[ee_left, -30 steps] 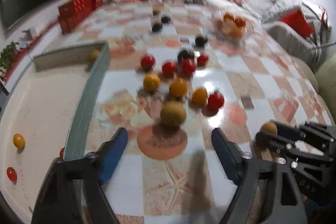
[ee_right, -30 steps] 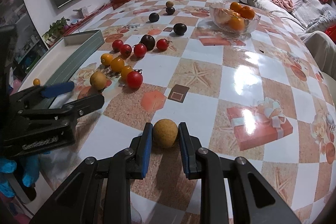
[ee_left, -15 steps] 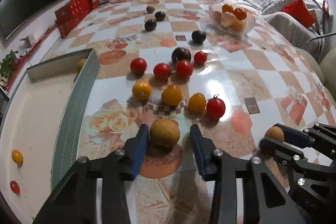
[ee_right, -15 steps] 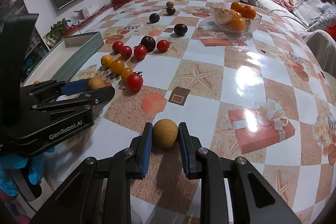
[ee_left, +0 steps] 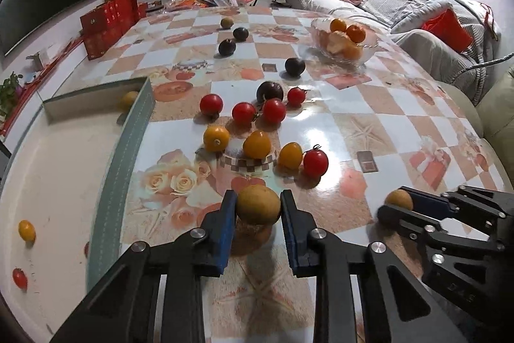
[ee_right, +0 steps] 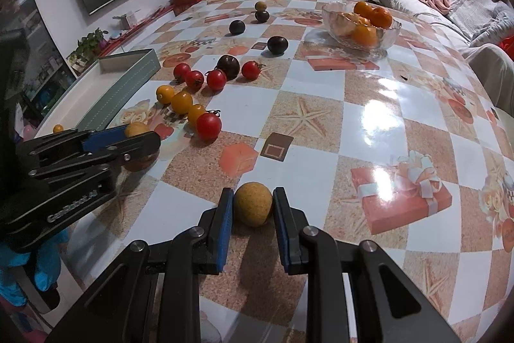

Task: Organize fruits
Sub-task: 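Carry both held tan fruits over the white tray, then open both grippers to drop the tan fruits into the tray, then grasp a red cherry tomato with the right gripper while the left moves toward a yellow tomato, then grasp a yellow tomato with the left gripper while the right holds its red tomato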

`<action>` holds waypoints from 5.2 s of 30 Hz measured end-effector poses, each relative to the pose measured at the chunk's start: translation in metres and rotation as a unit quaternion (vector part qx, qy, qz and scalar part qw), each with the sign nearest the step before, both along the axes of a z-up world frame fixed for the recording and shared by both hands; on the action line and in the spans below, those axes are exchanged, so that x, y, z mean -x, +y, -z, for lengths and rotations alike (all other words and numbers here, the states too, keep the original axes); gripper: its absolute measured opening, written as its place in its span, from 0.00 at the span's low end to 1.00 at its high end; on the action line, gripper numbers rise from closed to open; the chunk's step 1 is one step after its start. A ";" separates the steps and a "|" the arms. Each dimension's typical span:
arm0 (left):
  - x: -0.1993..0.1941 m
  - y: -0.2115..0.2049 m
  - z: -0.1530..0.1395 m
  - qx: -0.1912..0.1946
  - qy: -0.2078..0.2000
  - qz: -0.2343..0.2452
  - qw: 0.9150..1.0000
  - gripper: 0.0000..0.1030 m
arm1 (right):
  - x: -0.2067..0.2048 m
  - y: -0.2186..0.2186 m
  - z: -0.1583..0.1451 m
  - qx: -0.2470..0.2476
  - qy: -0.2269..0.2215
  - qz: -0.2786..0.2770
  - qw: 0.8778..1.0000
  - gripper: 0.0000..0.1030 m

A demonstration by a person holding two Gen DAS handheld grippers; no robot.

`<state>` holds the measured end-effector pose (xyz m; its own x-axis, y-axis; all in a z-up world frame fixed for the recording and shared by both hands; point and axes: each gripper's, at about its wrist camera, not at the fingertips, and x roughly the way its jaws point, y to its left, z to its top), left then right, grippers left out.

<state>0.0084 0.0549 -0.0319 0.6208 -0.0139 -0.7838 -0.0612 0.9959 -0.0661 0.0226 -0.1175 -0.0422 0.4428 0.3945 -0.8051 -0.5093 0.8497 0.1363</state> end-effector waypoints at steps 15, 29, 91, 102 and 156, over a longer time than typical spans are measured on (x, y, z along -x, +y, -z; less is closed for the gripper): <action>0.037 0.041 -0.043 0.003 -0.032 -0.018 0.999 0.28 | 0.008 0.031 -0.031 -0.019 -0.004 -0.028 0.999 0.26; 0.058 0.134 -0.051 -0.032 -0.034 -0.101 0.994 0.28 | 0.012 0.127 -0.055 -0.033 -0.006 -0.109 0.994 0.26; 0.037 0.146 -0.038 -0.063 0.018 -0.128 0.990 0.76 | -0.006 0.125 -0.054 -0.040 -0.014 -0.105 0.994 1.00; 0.046 0.055 -0.053 -0.057 -0.010 -0.047 0.997 0.76 | -0.023 0.038 -0.012 0.023 0.003 0.002 1.000 1.00; -0.047 -0.043 0.014 -0.039 0.046 -0.014 0.998 0.52 | -0.059 -0.010 -0.001 0.018 -0.016 0.002 1.000 0.24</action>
<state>0.0552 0.0116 -0.0455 0.5460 0.0662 -0.8351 -0.0919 0.9956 0.0187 0.0819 -0.1279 -0.0411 0.4706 0.3636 -0.8039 -0.5101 0.8556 0.0884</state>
